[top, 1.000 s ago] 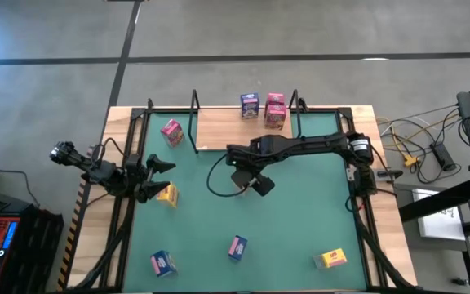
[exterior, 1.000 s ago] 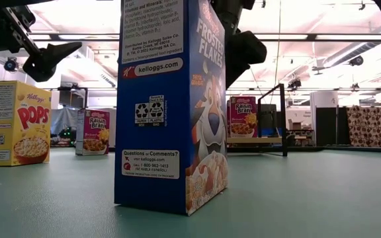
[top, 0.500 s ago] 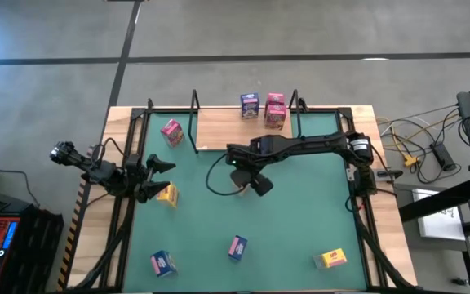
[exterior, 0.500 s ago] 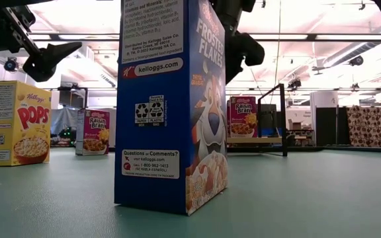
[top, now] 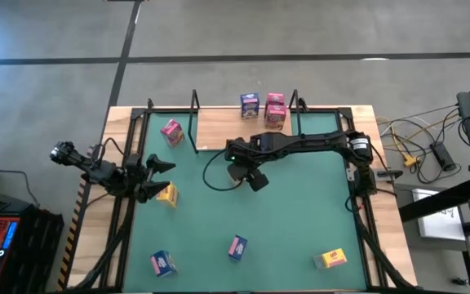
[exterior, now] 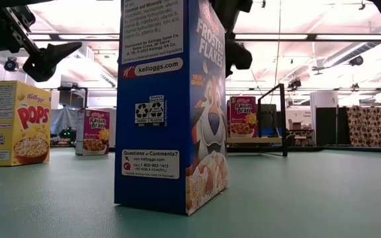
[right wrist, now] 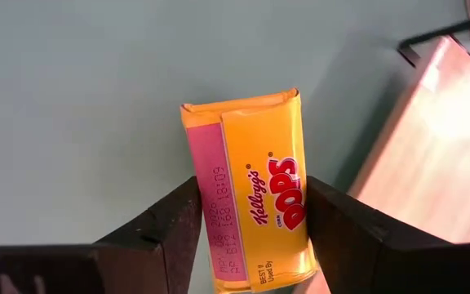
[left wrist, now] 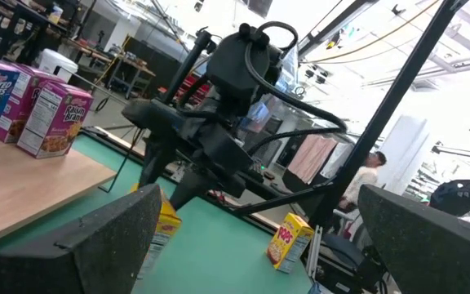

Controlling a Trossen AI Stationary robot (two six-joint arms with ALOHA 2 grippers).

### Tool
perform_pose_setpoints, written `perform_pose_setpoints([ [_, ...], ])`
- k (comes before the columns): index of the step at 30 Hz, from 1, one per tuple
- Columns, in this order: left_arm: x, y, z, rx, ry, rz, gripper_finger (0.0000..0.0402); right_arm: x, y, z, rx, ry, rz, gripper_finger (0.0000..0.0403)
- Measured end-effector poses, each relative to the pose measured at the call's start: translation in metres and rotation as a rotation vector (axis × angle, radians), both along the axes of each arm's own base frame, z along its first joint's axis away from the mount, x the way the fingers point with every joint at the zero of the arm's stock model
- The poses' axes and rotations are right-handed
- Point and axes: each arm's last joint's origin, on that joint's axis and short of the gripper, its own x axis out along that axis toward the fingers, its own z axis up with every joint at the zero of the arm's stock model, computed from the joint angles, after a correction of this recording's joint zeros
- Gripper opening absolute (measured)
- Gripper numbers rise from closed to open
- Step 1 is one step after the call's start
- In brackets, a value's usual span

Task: Stack cereal on shelf
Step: Put the top right yellow cereal box on the shelf

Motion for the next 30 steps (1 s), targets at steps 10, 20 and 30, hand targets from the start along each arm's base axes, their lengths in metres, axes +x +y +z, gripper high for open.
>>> perform_pose_setpoints([
  [10,0.0,0.0,0.0,0.0,0.0,0.0,0.0398,-0.004,-0.005,0.009,-0.03,-0.024,-0.032,0.0192],
  [20,0.0,0.0,0.0,0.0,0.0,0.0,0.0398,-0.002,-0.017,0.037,-0.068,-0.216,-0.017,0.0192],
  [30,0.0,0.0,0.0,0.0,0.0,0.0,0.0398,-0.005,-0.059,0.047,-0.074,-0.306,-0.13,0.0192],
])
